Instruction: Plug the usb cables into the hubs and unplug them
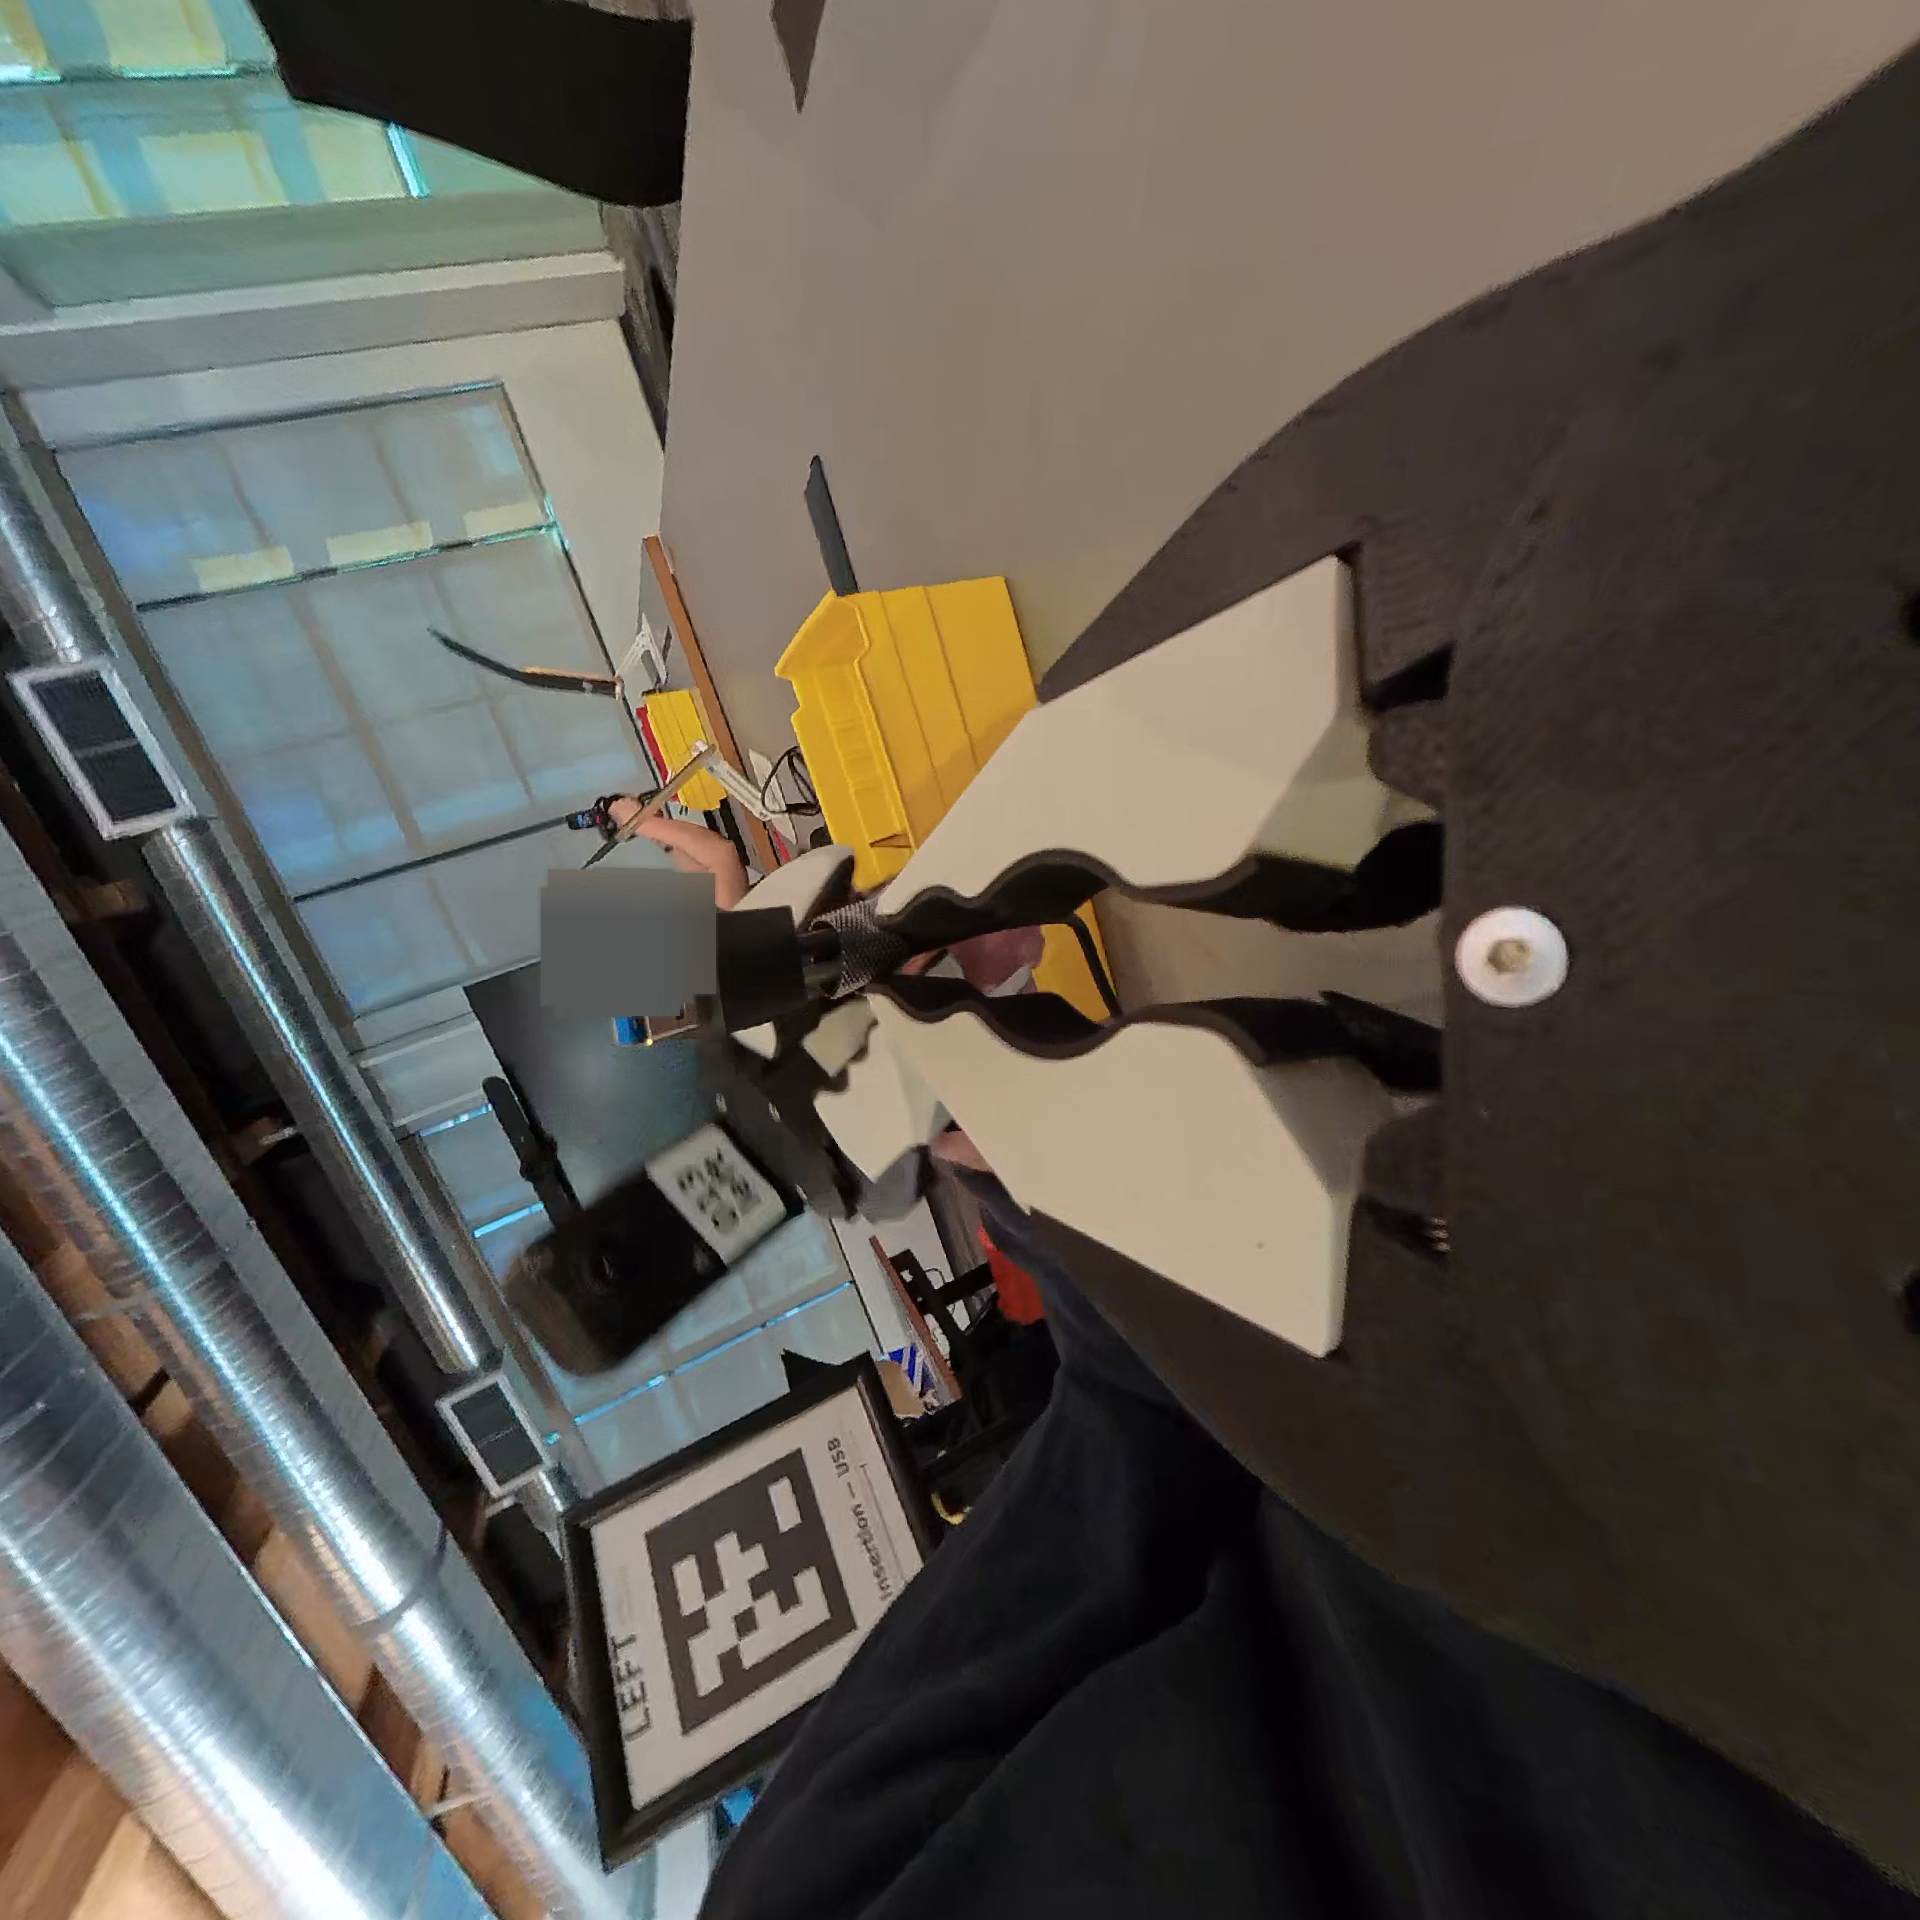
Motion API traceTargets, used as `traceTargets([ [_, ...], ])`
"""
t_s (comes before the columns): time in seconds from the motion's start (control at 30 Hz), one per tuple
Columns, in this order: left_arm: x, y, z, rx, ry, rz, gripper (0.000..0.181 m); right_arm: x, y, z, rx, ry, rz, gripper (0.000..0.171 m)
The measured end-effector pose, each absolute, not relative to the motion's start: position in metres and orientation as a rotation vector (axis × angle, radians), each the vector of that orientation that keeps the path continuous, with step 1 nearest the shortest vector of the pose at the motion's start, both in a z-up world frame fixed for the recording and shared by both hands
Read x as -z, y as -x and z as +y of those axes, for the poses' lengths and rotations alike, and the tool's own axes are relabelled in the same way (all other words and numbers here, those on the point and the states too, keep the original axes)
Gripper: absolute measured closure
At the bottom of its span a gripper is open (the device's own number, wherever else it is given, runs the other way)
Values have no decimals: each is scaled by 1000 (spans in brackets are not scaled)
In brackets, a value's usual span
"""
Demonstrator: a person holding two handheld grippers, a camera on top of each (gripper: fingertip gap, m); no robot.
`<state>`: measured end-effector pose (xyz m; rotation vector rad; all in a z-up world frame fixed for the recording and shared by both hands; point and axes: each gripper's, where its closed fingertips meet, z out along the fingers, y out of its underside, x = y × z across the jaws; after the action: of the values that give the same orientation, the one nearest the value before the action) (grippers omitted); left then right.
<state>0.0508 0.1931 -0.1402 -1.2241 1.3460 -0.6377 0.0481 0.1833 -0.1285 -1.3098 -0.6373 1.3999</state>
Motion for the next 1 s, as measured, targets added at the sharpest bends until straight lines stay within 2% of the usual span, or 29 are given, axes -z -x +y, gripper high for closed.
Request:
traceTargets([
  [0.13, 138, -55, 195, 286, 1108, 1380, 159, 131, -51, 187, -1431, 1343, -576, 166],
  [0.17, 137, -55, 196, 253, 1098, 1376, 166, 131, -51, 187, -1436, 1347, -573, 166],
  [0.27, 139, -57, 196, 192, 1079, 1388, 174, 131, -50, 186, -1445, 1358, -564, 166],
  [0.63, 136, -58, 191, 186, 1036, 1392, 174, 129, -51, 182, -1514, 1358, -529, 166],
  [0.73, 134, -58, 189, 305, 1068, 1361, 175, 128, -51, 181, -1525, 1350, -532, 167],
  [1.0, 125, -59, 177, 953, 1195, 1239, 177, 121, -49, 172, -1506, 1304, -598, 167],
])
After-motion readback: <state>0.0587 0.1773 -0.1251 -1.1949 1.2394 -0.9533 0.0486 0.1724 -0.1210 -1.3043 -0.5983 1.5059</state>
